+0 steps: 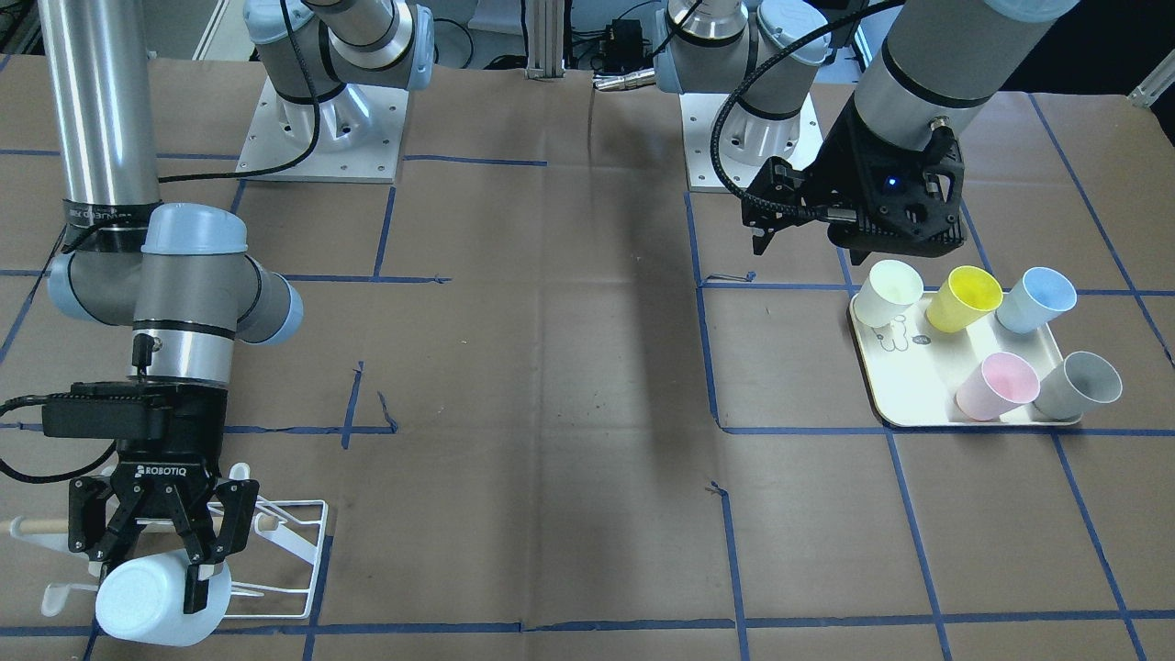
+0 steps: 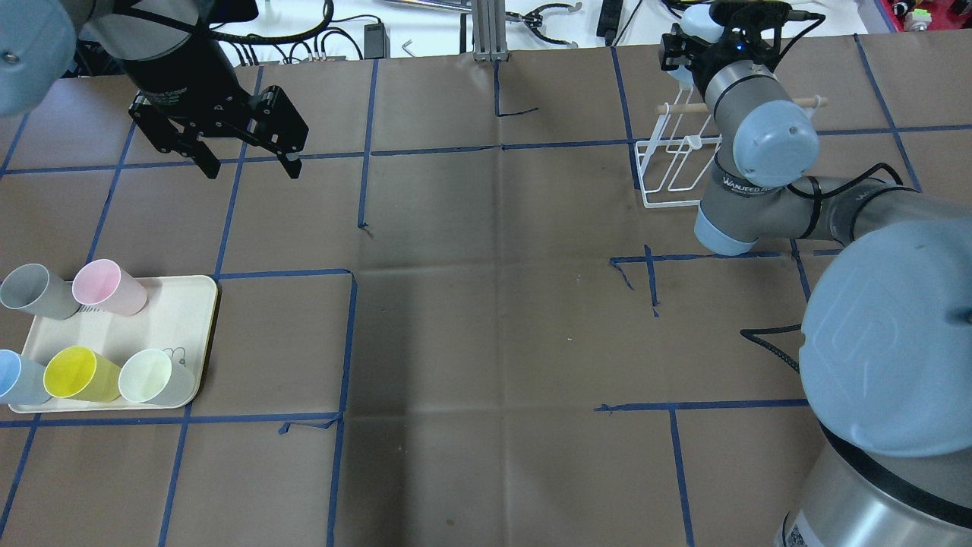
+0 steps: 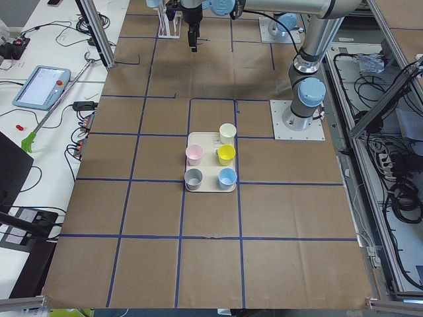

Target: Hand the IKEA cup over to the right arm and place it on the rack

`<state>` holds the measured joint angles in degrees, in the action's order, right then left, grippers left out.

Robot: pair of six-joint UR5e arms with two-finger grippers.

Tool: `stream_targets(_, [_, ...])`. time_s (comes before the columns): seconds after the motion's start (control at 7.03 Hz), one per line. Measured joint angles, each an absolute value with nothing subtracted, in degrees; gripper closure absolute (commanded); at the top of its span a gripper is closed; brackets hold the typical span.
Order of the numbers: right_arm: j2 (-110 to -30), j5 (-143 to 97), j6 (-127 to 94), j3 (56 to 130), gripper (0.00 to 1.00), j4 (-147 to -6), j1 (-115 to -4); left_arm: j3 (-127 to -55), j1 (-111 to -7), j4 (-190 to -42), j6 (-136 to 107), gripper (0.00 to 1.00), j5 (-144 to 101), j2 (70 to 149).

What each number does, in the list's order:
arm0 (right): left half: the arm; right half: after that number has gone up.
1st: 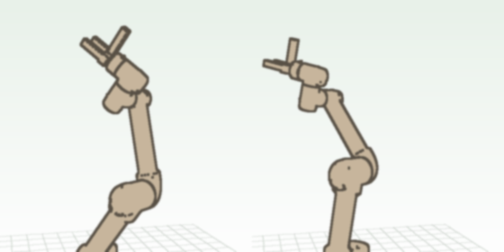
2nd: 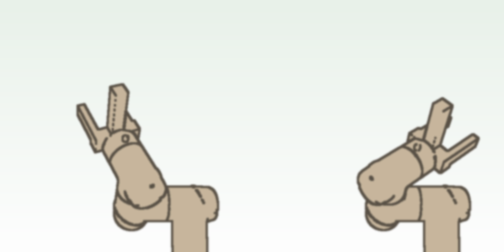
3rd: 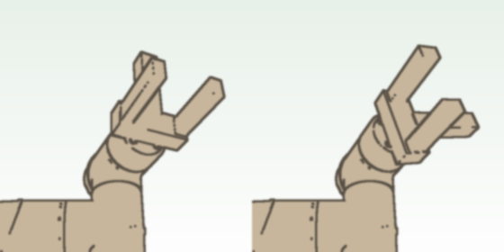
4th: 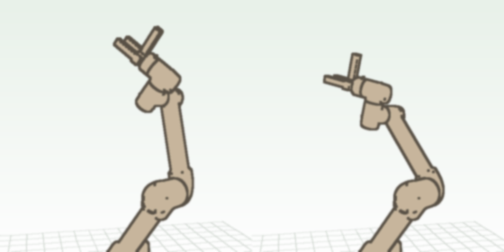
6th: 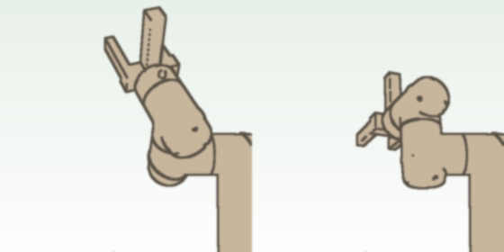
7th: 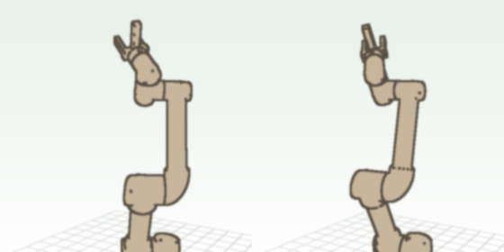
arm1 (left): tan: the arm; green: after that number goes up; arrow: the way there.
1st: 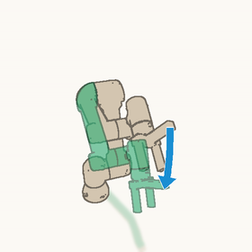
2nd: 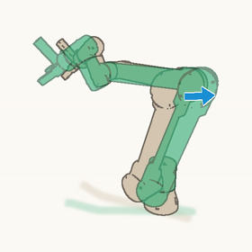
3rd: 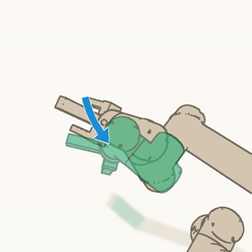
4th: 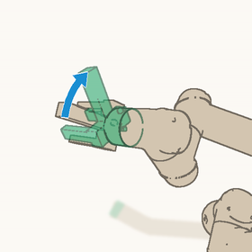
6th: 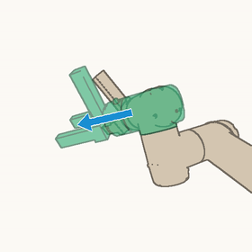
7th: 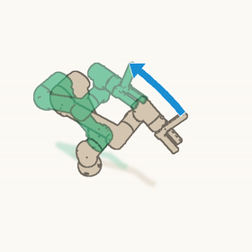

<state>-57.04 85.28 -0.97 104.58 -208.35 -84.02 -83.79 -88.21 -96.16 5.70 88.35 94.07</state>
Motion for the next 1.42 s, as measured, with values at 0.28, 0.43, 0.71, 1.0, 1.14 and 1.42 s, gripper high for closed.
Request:
stream_targets(0.28, [-56.5, 85.3, -1.0, 105.2, 0.78, -208.3, -84.0, -85.2, -87.7, -95.0, 4.3, 0.01, 88.3, 93.4])
stream_targets(0.43, [-56.1, 85.2, -1.0, 105.6, 0.76, -208.5, -84.0, -85.4, -87.7, -93.6, 3.6, 0.01, 88.4, 93.3])
stream_targets(0.71, [-55.7, 85.3, -1.1, 106.4, 0.0, -208.6, -84.0, -86.2, -86.9, -92.8, 3.5, 0.03, 89.4, 92.9])
stream_targets(1.0, [-55.7, 85.3, -1.7, 106.5, 0.0, -208.6, -83.9, -90.1, -81.9, -92.6, 6.6, 0.03, 91.6, 90.7])
stream_targets(1.14, [-55.8, 85.3, -2.0, 106.4, 0.0, -208.5, -83.9, -93.0, -78.3, -92.4, 8.7, 0.03, 92.0, 88.6])
stream_targets(1.42, [-56.2, 85.3, -2.0, 106.2, 0.0, -208.3, -84.0, -98.9, -72.5, -90.6, 13.7, 0.03, 93.2, 84.9])
